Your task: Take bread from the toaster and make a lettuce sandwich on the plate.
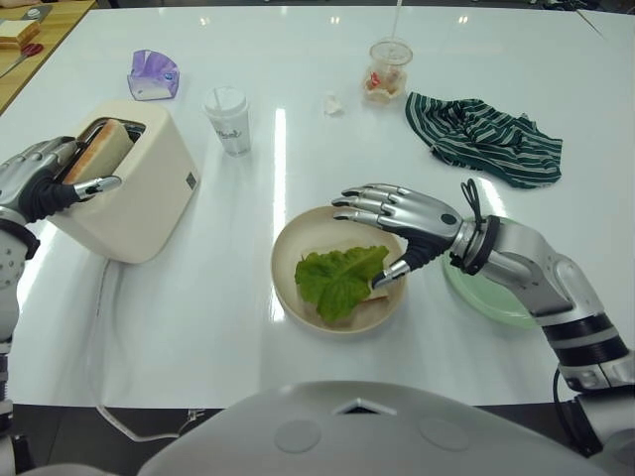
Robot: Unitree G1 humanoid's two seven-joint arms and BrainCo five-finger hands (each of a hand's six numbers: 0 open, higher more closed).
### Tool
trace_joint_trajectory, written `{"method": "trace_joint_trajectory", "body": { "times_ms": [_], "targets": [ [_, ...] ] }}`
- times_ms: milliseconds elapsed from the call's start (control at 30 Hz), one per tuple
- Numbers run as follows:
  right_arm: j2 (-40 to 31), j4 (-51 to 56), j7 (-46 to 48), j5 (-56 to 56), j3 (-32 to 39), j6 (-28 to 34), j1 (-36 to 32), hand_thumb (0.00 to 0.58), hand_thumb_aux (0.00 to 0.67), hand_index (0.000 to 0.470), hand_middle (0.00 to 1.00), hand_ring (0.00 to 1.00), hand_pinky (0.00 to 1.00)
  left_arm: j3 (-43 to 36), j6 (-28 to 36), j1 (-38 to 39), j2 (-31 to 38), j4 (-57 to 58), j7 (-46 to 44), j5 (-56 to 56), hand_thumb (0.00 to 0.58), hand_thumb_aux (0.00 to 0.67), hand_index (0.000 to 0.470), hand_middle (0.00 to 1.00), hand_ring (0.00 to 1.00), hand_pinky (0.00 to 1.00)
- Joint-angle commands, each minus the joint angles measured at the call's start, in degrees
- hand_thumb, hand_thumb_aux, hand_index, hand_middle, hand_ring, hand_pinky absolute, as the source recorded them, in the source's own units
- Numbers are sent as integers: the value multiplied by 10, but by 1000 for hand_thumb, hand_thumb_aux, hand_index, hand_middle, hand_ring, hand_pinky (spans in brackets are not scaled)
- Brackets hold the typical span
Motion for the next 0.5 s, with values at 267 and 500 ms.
{"method": "trace_joint_trajectory", "body": {
  "times_ms": [267, 500],
  "targets": [
    [-1, 18, -5, -8, 2, -7, -6, 0, 0, 0, 0, 0, 0, -10, -10, -27, 0, 3, 47, -27, 580, 670, 470, 0, 0, 0],
    [0, 20, -5, -8, 0, -9, -5, 0, 0, 0, 0, 0, 0, -22, -12, -21, -5, -13, 45, -43, 580, 670, 470, 0, 0, 0]
  ]
}}
